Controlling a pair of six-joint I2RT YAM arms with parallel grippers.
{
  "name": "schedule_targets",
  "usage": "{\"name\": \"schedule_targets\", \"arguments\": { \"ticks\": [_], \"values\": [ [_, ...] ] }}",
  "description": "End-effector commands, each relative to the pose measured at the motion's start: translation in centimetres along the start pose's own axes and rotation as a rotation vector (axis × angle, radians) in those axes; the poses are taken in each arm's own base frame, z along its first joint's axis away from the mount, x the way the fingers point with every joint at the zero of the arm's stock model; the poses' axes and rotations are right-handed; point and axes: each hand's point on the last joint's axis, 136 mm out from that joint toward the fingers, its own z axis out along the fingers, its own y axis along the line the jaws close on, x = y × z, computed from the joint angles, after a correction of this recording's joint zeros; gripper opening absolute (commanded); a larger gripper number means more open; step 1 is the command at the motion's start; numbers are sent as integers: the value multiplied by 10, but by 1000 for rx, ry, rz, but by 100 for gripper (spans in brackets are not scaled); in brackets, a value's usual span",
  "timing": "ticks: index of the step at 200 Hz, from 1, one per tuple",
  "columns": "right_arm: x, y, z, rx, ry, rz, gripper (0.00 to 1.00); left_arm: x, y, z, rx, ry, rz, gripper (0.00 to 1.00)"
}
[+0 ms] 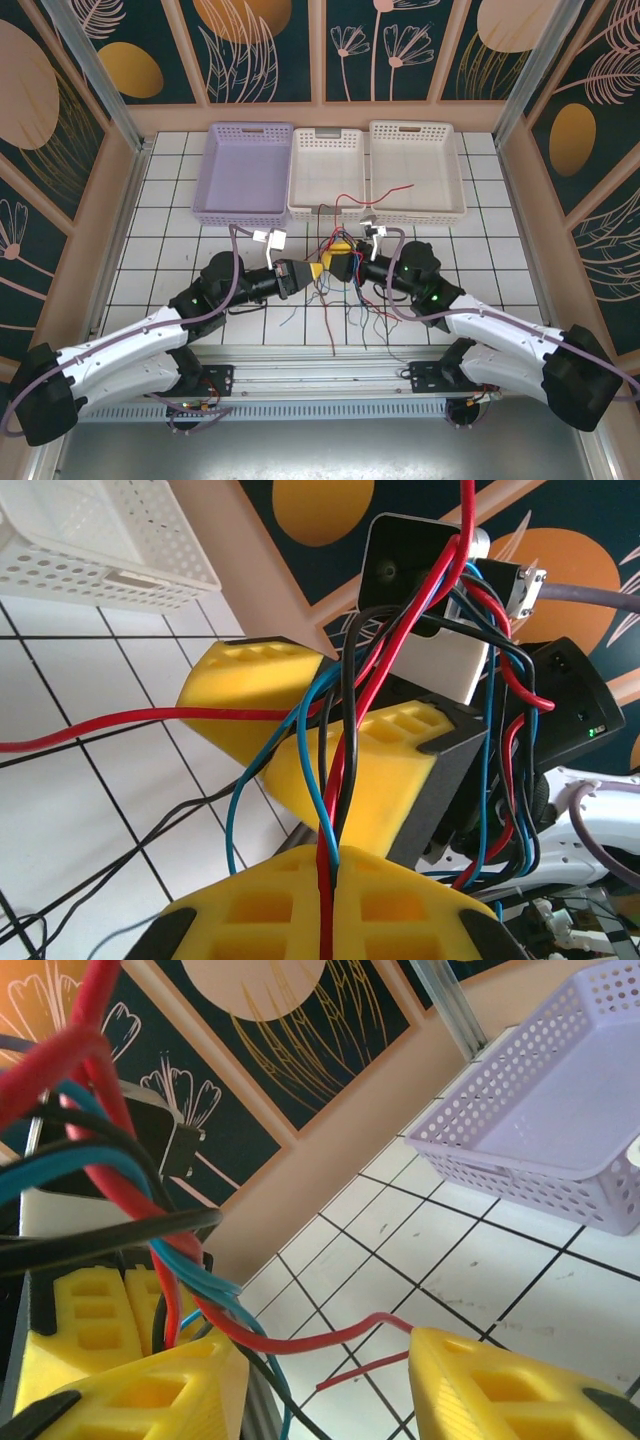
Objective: Untangle the cables
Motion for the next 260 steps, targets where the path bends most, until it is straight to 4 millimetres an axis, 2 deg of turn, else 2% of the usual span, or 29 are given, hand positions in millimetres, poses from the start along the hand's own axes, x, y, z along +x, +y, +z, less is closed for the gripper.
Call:
{"name": "schedule_targets", "arguments": {
  "ticks": [1, 13, 48, 61, 111, 134, 177, 225, 260],
  "values": [
    [-9, 8, 3, -25, -50, -43, 41, -6, -17, 0, 77, -18, 9, 0],
    [-7, 7, 4, -25, -47, -43, 35, -6, -18, -1, 81, -20, 9, 0],
    [-7, -6, -3, 61, -60, -53, 0, -9, -17, -7, 23, -23, 46, 0],
    [-9, -17, -11, 140, -70, -55, 0, -12, -13, -12, -29, -29, 71, 0],
    [-5, -83, -49, 507, -61, -42, 0, -18, 5, -37, -251, -13, 157, 0],
    [-5, -105, -65, 608, -64, -9, 0, -20, 14, -47, -340, -2, 191, 0],
    [-13, -135, -96, 782, -86, 44, 0, -31, 23, -65, -487, -7, 249, 0],
    [-7, -164, -129, 961, -70, 138, 0, -55, 26, -97, -644, -95, 291, 0],
    [1, -185, -154, 1075, -45, 218, 0, -81, 15, -126, -725, -214, 316, 0]
  ]
}}
